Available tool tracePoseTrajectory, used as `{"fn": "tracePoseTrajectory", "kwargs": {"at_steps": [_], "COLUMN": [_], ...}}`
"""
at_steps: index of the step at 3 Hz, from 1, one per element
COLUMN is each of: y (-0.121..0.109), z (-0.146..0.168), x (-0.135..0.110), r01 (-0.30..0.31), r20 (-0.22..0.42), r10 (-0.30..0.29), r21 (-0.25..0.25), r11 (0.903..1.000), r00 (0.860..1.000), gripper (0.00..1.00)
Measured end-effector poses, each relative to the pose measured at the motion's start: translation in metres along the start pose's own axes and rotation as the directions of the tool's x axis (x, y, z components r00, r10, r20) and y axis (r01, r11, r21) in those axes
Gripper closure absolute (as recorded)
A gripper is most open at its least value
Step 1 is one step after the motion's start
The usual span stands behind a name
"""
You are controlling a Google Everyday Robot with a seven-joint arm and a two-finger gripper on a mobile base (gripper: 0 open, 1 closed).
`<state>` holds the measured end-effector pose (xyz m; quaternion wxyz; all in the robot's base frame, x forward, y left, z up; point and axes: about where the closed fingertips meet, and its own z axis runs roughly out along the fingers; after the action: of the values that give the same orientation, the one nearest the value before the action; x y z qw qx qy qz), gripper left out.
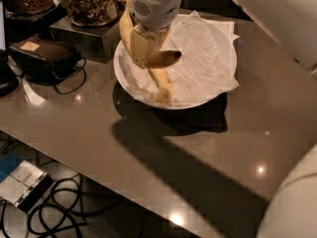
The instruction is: Pick banana from white bowl
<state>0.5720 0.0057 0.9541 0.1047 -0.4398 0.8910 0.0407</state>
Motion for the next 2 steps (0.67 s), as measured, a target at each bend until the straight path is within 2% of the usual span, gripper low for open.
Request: {"fn": "tracePoseTrajectory", "kwargs": {"at_steps": [2], "y": [0.06], "z": [-0.012], "x": [-0.002], "r01": [0.056], "r20": [0.018], "r10": [-0.055], "r21": [-0.042], "r11": [0.9976], "r00": [0.998], "gripper": [1.0]}}
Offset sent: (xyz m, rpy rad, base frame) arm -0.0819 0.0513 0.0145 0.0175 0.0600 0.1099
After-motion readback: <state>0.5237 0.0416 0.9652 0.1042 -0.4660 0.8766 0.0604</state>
